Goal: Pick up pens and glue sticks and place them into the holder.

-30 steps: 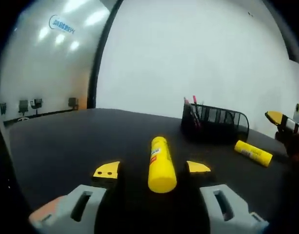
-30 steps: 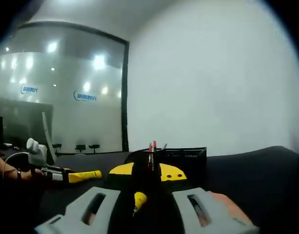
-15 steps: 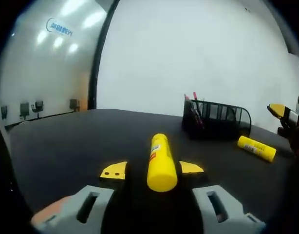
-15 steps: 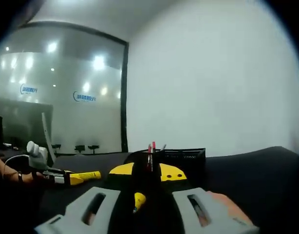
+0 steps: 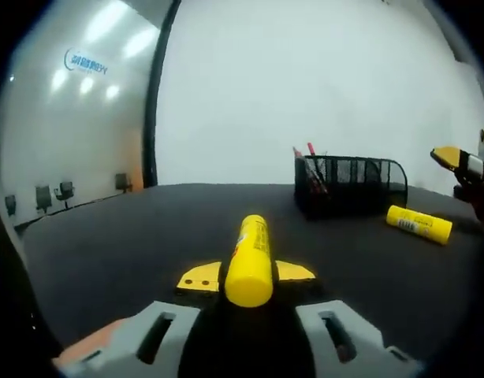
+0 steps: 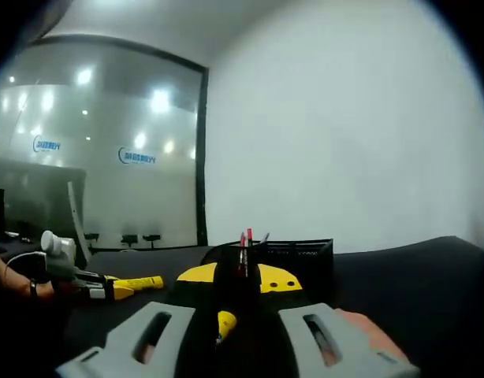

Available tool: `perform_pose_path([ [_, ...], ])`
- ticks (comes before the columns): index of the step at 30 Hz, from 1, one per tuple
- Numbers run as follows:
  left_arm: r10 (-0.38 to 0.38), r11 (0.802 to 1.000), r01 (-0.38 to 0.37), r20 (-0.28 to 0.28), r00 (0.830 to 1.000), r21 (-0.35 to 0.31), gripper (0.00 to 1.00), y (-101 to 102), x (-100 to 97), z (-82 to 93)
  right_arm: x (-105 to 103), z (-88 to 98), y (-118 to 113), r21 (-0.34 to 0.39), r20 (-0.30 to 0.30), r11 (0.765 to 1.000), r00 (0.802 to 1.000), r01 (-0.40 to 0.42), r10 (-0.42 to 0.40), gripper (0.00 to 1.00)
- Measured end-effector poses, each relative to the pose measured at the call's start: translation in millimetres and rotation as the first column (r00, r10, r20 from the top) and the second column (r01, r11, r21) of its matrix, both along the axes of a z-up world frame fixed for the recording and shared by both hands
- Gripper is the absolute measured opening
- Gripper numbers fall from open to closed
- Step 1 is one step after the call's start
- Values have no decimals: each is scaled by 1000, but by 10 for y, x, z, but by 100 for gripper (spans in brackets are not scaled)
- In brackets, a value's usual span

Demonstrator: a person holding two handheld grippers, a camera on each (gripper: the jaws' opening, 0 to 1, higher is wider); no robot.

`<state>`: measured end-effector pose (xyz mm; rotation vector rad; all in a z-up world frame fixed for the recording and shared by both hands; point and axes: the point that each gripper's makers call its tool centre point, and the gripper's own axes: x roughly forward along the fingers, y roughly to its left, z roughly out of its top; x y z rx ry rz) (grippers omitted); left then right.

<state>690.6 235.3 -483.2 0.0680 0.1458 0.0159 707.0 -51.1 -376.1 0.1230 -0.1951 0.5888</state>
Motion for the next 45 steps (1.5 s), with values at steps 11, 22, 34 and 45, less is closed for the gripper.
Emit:
perform_pose_path([
  [11,-21,1000,22,46,999,-15,19,22,-114,204,-6,-8,17,-3,-3,1000,1000,-5,5,15],
  [22,-67,996,76,153,986,-53,18,-25,-110,859,-4,-18,35,-9,-4,1000,1000,-12,12,15],
  [34,-143,979,163,156,977,-120,18,-193,-65,1102,-392,-74,816,-102,-25,938,944,-331,330,28],
  [45,-228,957,250,154,961,-144,18,-540,-46,1194,-654,-334,1832,-245,-104,866,900,-436,423,31],
])
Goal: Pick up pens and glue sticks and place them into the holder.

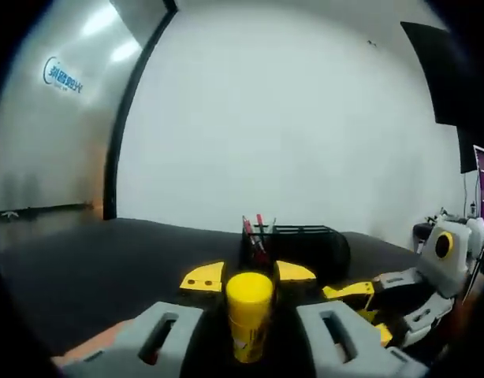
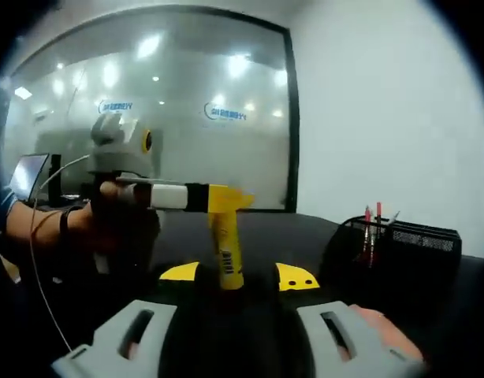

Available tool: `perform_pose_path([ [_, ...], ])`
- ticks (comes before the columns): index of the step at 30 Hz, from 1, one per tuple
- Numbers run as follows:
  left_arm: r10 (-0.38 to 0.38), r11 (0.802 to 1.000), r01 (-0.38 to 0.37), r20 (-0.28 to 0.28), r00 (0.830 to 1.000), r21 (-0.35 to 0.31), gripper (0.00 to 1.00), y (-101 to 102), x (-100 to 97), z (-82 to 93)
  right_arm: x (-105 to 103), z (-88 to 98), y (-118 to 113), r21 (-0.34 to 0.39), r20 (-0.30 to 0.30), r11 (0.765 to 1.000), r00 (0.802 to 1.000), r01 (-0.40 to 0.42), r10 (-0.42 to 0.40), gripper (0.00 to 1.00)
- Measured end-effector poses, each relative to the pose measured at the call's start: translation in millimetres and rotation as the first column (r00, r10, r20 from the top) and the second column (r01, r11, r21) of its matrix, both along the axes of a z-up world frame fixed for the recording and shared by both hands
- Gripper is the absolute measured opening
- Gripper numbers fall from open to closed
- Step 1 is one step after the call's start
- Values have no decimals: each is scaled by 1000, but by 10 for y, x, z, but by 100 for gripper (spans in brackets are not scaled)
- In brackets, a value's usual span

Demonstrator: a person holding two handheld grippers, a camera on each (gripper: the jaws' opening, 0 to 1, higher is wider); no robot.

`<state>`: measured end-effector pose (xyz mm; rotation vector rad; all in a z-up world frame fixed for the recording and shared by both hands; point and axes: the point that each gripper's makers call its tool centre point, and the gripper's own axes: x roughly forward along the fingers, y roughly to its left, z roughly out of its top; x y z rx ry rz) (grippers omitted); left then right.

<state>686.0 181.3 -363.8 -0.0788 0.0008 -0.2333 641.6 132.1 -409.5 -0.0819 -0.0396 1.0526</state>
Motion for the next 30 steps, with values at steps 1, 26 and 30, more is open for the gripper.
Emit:
perform_pose_path([
  [1,-7,1000,7,2,1000,-6,18,-20,-4,15,-4,-1,33,-4,-1,1000,1000,-3,3,31],
  [26,-103,993,104,15,995,-51,18,-326,-67,124,197,-127,154,-46,16,996,997,74,-74,18],
  [30,-127,990,128,20,992,-56,19,-358,-75,127,208,-126,139,-44,21,995,996,87,-86,17],
])
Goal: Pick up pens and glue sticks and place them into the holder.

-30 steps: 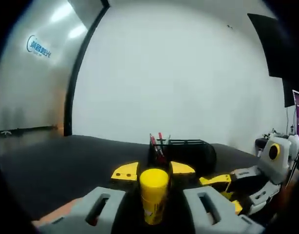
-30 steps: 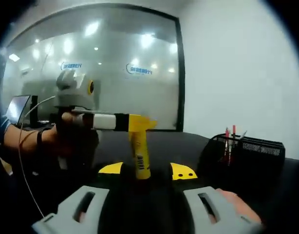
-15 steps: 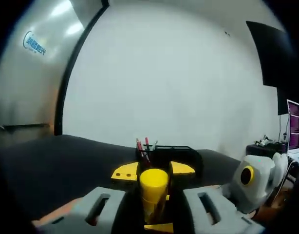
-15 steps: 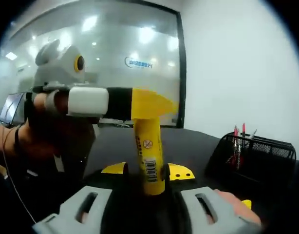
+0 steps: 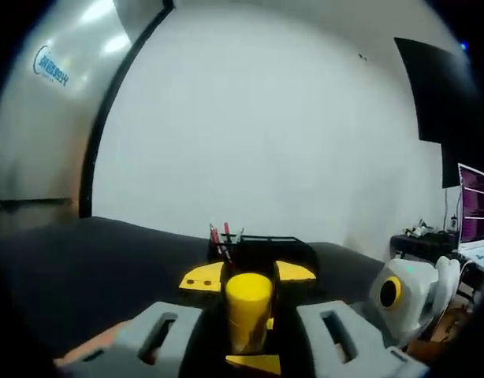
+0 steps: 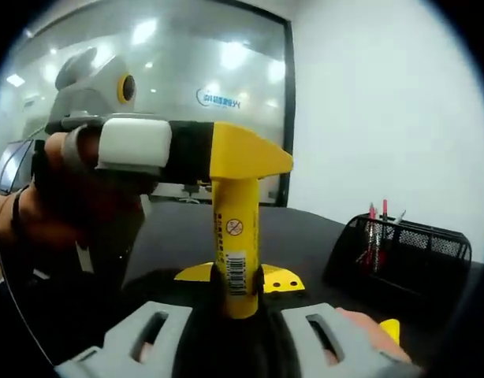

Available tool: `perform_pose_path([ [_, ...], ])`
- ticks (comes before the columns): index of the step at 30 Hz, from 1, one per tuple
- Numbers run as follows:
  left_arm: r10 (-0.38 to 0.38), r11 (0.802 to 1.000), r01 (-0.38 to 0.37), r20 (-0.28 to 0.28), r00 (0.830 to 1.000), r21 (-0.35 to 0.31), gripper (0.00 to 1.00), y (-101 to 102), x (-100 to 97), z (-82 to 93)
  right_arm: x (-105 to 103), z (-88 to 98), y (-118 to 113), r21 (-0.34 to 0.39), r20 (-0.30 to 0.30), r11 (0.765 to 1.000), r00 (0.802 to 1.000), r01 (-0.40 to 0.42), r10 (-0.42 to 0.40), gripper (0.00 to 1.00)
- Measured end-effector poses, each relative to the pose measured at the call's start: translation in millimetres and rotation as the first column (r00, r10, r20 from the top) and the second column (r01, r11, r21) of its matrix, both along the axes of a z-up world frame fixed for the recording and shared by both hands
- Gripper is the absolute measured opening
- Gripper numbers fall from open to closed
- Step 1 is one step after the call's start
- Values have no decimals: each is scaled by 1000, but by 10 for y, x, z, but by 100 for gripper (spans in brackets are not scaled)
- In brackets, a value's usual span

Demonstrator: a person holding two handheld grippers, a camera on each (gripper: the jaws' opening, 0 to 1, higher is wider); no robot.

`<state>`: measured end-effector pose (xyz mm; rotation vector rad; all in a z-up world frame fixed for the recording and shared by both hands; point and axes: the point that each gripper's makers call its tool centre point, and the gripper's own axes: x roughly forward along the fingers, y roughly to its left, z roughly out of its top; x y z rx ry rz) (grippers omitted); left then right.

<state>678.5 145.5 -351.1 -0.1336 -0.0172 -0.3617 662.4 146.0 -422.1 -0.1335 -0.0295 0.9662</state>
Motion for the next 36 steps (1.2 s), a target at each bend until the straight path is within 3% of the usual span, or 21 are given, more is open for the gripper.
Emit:
perform_pose_path([
  [4,-20,1000,20,-2,1000,-8,27,-9,-2,-20,20,12,-21,5,4,1000,1000,17,-17,17],
  [11,-41,999,40,-55,998,-9,29,-2,-12,-194,28,47,-28,29,-1,999,1000,24,-24,17],
  [19,-52,999,51,-86,995,-12,25,30,16,-272,9,43,-17,42,-14,999,1000,24,-23,17],
  [30,-56,998,57,-85,995,8,17,-1,7,-285,-10,48,-8,52,-18,998,1000,21,-20,17],
  [34,-55,997,59,-87,995,42,16,-1,7,-302,-38,39,2,47,-15,999,1000,-9,10,19],
  [36,-37,996,44,-91,995,75,16,32,20,-336,-60,37,-38,28,-25,999,1000,-15,15,25],
])
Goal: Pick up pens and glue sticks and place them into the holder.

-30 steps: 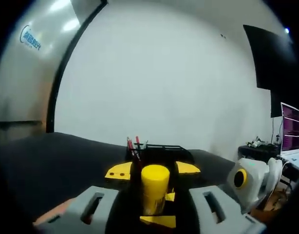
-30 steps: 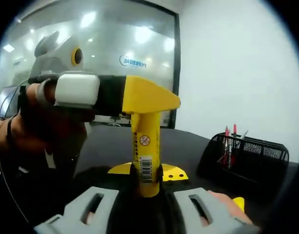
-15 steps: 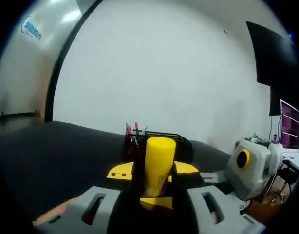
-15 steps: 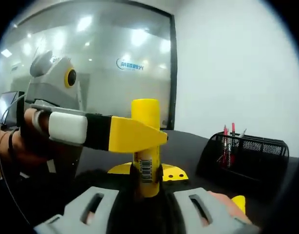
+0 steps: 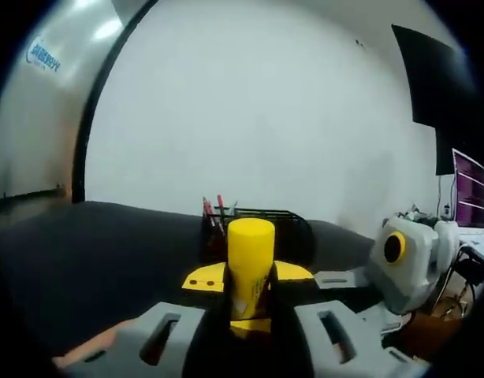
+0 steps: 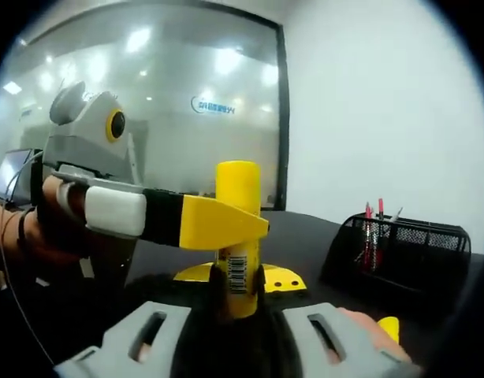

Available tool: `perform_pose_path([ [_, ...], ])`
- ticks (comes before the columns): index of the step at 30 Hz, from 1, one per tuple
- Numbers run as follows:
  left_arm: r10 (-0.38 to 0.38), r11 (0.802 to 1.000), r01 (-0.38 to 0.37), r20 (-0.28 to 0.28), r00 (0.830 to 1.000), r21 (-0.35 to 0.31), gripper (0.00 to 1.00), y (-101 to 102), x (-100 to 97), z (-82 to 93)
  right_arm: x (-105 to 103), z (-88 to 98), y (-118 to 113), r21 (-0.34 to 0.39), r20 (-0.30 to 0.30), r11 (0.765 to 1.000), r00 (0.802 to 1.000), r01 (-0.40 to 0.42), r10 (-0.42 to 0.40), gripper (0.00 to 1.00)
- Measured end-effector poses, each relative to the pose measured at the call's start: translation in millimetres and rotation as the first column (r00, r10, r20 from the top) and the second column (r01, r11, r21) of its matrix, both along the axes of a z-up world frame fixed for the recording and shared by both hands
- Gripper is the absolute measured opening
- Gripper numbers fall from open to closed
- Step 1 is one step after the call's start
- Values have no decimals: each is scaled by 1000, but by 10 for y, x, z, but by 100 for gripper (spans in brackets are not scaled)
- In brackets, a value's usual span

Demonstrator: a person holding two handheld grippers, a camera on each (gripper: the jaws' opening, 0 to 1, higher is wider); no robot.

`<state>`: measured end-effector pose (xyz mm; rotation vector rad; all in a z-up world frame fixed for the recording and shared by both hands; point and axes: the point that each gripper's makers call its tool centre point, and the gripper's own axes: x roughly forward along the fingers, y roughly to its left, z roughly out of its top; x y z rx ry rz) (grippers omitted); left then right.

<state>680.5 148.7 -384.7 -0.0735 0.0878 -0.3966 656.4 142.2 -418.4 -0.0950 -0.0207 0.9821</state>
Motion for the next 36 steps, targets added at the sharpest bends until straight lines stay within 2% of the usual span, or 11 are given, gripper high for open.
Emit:
perform_pose_path([
  [5,19,1000,-19,-6,1000,-15,16,108,2,-12,-40,39,-252,-49,-10,999,1000,-3,2,22],
  [8,25,1000,-25,-5,1000,-12,16,137,-6,-13,-27,163,-462,-42,-3,999,1000,20,-21,22],
  [11,29,1000,-29,-5,1000,-2,16,146,-18,-28,53,428,-692,47,-17,998,999,49,-49,21],
  [14,27,1000,-27,-8,1000,2,16,124,-29,-42,59,643,-742,135,-49,991,999,20,-13,21],
  [18,25,999,-25,-9,1000,28,16,39,-72,-98,40,768,-655,129,-54,992,998,-14,21,21],
  [23,20,999,-19,-8,1000,45,16,-38,-120,-161,37,744,-418,19,-99,995,990,-101,102,24],
  [25,17,998,-17,-7,1000,54,16,-71,-135,-181,46,745,-324,-11,-117,994,987,-109,107,24],
  [30,17,994,-19,12,1000,106,16,-132,-163,-194,32,598,-129,-115,-198,980,970,-163,138,24],
  [36,15,990,-19,29,999,136,16,-159,-185,-181,61,499,-45,-158,-225,975,967,-156,118,24],
])
